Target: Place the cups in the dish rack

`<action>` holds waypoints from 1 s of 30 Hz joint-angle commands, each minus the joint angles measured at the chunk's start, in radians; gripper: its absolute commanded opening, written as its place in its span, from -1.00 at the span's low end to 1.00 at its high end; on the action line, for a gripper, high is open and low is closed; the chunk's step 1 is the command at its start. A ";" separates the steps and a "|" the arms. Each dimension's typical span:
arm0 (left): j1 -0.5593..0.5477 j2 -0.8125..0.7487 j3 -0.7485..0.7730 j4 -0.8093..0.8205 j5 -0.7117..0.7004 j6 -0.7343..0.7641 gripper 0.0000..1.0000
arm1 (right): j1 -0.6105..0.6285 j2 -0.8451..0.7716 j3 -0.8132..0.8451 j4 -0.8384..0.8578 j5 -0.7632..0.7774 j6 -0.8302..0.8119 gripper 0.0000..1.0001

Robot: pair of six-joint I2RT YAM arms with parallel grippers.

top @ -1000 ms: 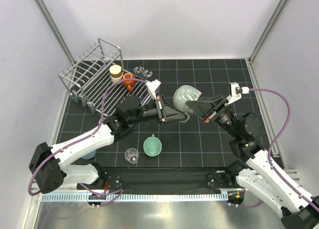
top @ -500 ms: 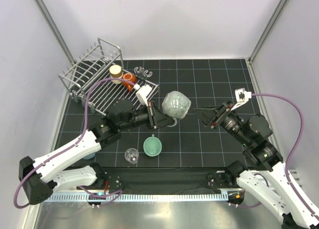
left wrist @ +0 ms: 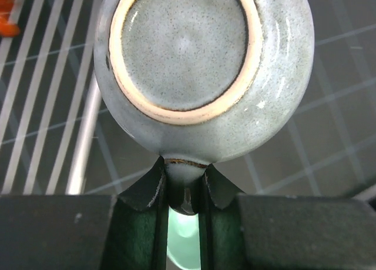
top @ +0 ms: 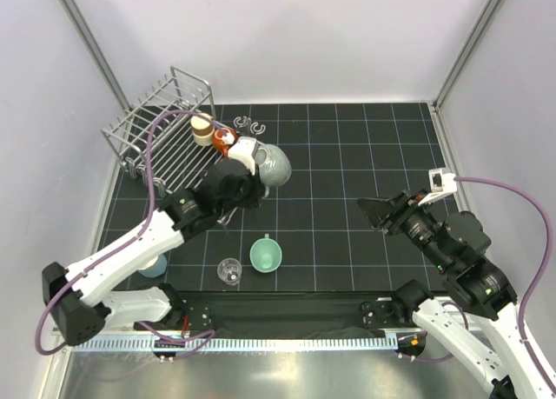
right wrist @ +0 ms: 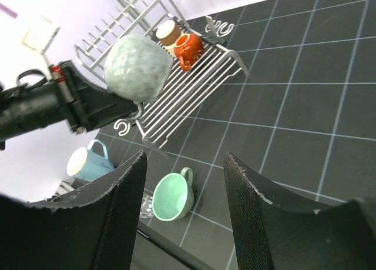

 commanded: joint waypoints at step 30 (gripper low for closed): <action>0.420 0.424 0.107 0.107 -0.460 -0.032 -1.00 | 0.004 0.054 0.047 -0.072 0.036 -0.028 0.13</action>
